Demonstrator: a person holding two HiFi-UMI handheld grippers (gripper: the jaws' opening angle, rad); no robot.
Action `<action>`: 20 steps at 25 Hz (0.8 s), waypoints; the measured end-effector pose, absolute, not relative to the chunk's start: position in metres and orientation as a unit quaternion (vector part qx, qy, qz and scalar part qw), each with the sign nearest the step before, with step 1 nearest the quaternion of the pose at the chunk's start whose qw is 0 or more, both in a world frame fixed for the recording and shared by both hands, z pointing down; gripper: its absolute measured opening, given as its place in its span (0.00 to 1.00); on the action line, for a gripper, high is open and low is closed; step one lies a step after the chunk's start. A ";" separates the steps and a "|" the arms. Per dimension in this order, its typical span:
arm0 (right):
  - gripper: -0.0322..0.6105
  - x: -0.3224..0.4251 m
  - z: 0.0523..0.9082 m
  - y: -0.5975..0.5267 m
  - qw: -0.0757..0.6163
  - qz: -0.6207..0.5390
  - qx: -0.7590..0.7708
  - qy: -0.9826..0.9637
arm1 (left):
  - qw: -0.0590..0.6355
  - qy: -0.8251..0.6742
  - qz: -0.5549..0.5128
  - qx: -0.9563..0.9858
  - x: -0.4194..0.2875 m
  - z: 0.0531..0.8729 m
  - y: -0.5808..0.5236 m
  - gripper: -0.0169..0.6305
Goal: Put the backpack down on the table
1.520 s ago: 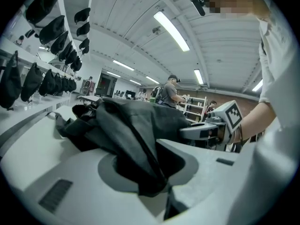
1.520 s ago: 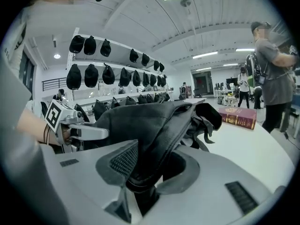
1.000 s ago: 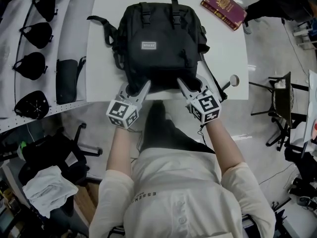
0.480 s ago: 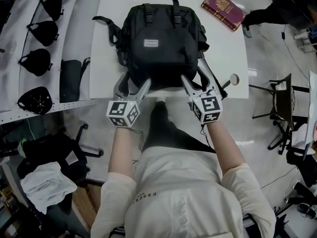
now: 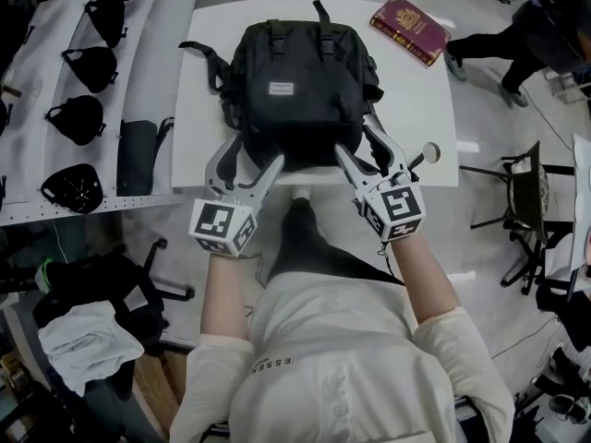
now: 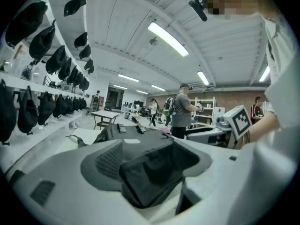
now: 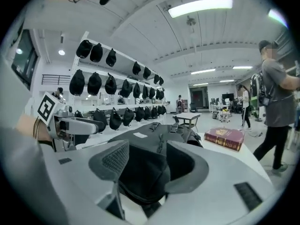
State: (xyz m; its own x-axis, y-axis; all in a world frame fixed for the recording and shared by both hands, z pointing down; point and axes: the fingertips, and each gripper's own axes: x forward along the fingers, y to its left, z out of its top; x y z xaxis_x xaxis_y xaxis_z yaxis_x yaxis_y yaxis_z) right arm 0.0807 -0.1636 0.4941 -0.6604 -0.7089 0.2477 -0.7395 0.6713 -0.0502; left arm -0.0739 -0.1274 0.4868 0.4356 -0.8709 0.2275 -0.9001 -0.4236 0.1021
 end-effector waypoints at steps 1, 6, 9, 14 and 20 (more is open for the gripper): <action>0.46 0.077 0.489 -0.159 0.098 0.081 0.384 -0.914 | 0.098 -0.524 0.070 0.843 -0.069 0.478 -0.124 0.54; 0.25 0.071 0.456 -0.147 0.077 0.068 0.361 -0.927 | 0.055 -0.524 0.069 0.847 -0.051 0.437 -0.115 0.23; 0.11 0.073 0.438 -0.145 0.059 0.064 0.366 -0.927 | 0.041 -0.528 0.071 0.845 -0.050 0.423 -0.113 0.11; 0.07 0.070 0.409 -0.137 0.034 0.051 0.352 -0.934 | 0.036 -0.527 0.076 0.845 -0.051 0.409 -0.108 0.03; 0.07 0.071 0.384 -0.136 0.027 0.024 0.351 -0.936 | 0.031 -0.510 0.082 0.856 -0.043 0.387 -0.107 0.03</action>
State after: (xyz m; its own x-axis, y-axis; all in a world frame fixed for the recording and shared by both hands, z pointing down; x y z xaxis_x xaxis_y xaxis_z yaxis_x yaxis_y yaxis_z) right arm 0.0707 -0.1364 0.3838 -0.7526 -0.6552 0.0666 -0.6577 0.7528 -0.0257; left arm -0.0435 -0.1069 0.3869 0.4672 -0.8672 0.1724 -0.8774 -0.4788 -0.0307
